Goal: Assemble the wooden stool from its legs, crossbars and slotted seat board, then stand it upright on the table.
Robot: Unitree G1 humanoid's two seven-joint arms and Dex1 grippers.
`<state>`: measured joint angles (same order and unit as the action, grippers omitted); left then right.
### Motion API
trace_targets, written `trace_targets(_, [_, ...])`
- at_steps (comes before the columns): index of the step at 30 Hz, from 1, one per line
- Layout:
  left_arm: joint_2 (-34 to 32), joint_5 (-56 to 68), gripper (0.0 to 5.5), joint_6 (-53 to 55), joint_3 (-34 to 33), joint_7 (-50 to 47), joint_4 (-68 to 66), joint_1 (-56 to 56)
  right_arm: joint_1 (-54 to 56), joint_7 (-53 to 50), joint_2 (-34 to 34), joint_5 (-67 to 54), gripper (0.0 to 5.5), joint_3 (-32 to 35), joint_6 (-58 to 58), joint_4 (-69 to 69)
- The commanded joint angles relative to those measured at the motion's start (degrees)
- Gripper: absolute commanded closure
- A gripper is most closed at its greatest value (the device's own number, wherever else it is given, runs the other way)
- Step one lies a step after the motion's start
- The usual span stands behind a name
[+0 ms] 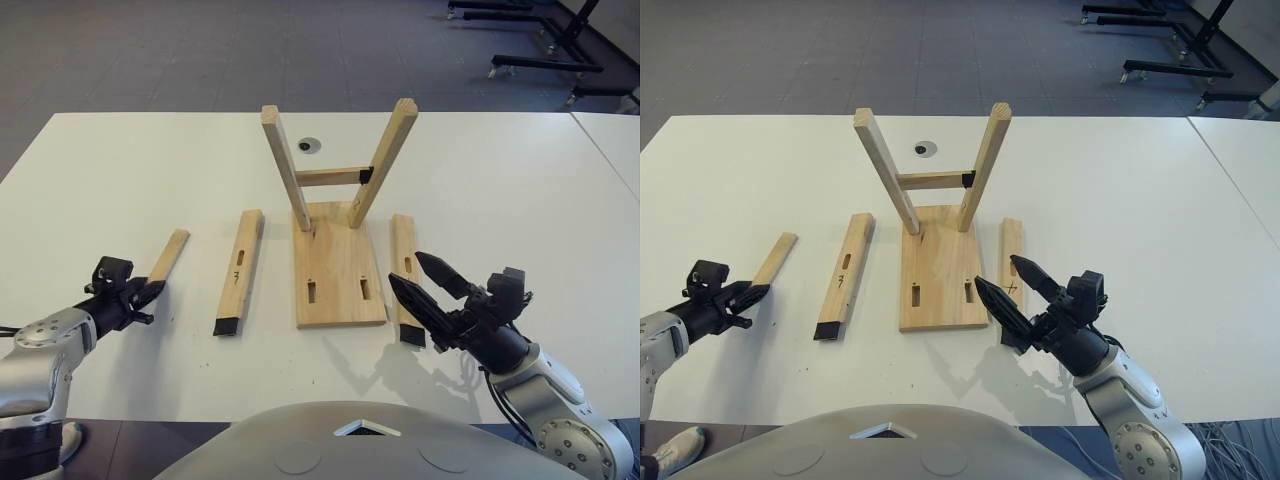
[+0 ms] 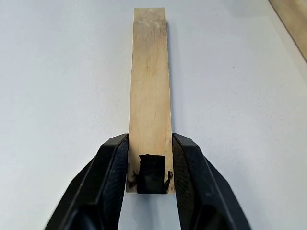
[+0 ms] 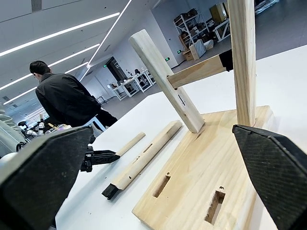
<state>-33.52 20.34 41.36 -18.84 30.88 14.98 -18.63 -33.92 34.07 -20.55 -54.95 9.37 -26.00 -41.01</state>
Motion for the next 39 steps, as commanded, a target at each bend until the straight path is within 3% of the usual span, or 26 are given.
trace_targets(1, [8.28,2.18,4.22,-10.09,-2.26,-2.52,2.16,-0.32,2.19,-0.77,-0.97,-4.39,0.14,2.37,-0.27,-0.64])
trace_targets(6, [15.04,2.51,4.22,-27.6,-3.7,-3.65,7.25,2.09,8.68,-7.66,-2.29,-24.1,0.14,8.93,-0.39,-1.01])
trace_targets(9, [15.37,-1.65,4.22,-36.35,-2.99,-4.78,7.66,2.91,12.25,-9.96,-4.56,-28.21,0.14,10.11,-0.78,-1.56])
trace_targets(13, [14.91,-13.54,4.22,-43.85,1.79,-11.44,13.37,10.12,22.5,-13.12,-7.51,-32.16,0.14,8.43,-1.36,-0.68])
trace_targets(16, [13.11,-21.17,4.22,-53.24,8.52,-10.49,13.1,15.89,29.95,-16.39,-7.86,-32.53,0.14,6.04,-1.53,0.21])
trace_targets(21, [12.79,-26.51,4.22,-62.14,13.77,-11.03,10.33,19.65,43.04,-19.99,-6.05,-29.96,0.14,0.32,-1.95,3.63])
trace_targets(26, [10.5,-24.75,4.22,-65.2,17.91,-7.49,10.73,20.37,52.56,-19.86,0.47,-18.68,0.14,-9.04,-1.33,7.72])
trace_targets(31, [9.19,-21.0,4.22,-64.33,20.47,-4.22,10.5,21.76,55.96,-17.14,3.83,-13.99,0.14,-11.99,-1.48,9.41])
trace_targets(39, [9.76,-20.89,4.22,-63.94,22.06,-4.15,9.36,22.56,56.71,-14.75,6.21,-12.46,1.52,-13.03,-2.53,9.49])
